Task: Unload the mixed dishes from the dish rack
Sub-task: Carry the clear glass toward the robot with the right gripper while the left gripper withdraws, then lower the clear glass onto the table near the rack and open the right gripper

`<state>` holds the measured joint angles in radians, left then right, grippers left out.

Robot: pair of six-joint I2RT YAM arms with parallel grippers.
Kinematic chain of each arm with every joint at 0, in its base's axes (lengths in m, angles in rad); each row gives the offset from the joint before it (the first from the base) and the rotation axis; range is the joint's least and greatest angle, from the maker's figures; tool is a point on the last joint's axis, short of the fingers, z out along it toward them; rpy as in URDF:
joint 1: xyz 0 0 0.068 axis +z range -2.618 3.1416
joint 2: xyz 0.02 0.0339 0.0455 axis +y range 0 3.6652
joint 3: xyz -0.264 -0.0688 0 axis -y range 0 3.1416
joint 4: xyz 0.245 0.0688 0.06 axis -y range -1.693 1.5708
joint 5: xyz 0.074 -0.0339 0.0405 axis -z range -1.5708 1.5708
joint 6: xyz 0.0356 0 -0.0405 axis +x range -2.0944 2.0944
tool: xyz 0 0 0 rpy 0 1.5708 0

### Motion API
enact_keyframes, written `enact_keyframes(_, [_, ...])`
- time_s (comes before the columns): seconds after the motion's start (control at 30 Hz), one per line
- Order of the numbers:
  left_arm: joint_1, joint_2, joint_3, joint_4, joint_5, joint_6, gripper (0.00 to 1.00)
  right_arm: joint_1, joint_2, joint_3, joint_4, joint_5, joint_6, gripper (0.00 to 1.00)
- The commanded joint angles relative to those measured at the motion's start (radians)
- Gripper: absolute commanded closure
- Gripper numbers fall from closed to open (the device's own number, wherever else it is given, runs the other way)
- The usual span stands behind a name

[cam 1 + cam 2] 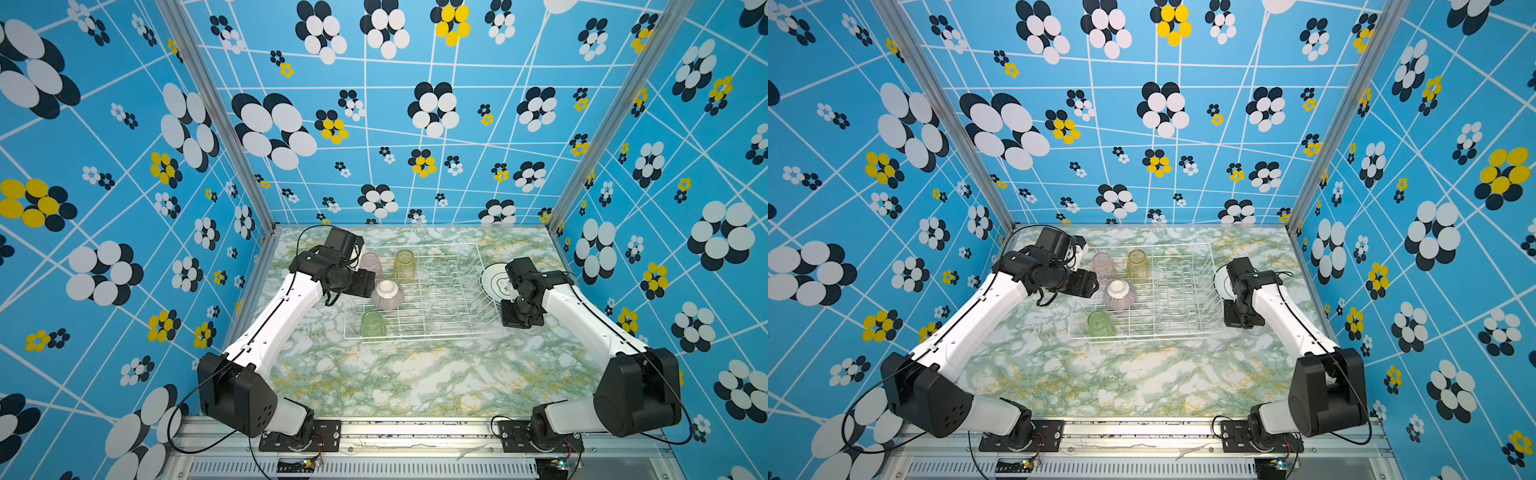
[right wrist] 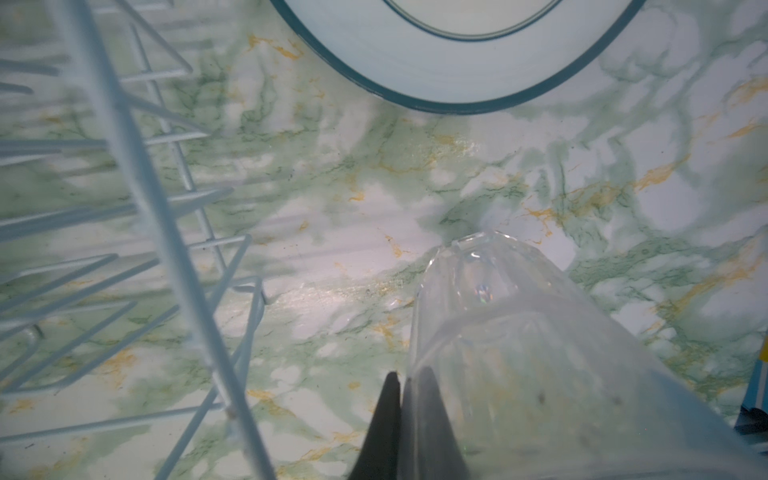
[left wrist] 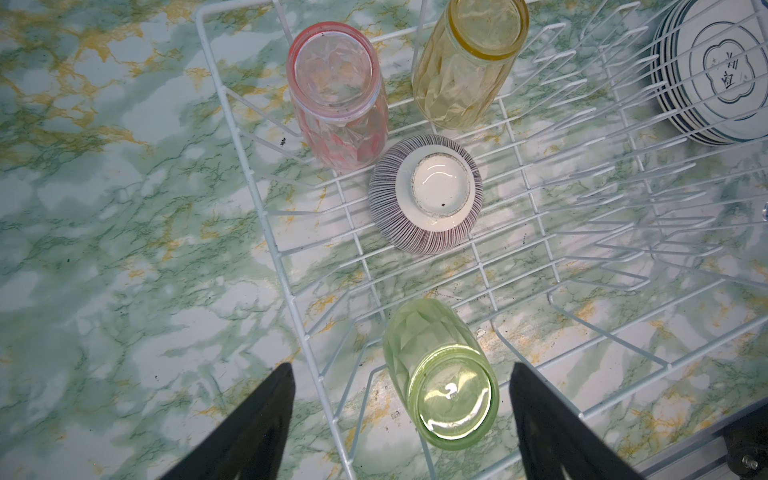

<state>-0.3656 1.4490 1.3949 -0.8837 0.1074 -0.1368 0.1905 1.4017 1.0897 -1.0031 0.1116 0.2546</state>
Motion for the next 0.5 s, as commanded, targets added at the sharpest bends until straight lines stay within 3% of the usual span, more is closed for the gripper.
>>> enact_keyframes(0.0, [0.013, -0.009, -0.010, 0.011, 0.015, 0.013, 0.18, 0.015, -0.087, 0.014, -0.070, -0.007, 0.015, 1.00])
enact_keyframes(0.13, [0.013, -0.013, -0.010, 0.016, 0.021, 0.013, 0.18, 0.015, -0.175, 0.038, -0.112, 0.118, 0.038, 1.00])
enact_keyframes(0.3, [0.013, -0.009, 0.001, 0.017, 0.033, 0.011, 0.18, 0.044, -0.308, 0.052, -0.105, 0.006, 0.030, 1.00])
enact_keyframes(0.47, [0.013, 0.002, 0.020, 0.017, 0.051, 0.013, 0.18, 0.157, -0.380, 0.079, -0.158, -0.150, 0.009, 1.00])
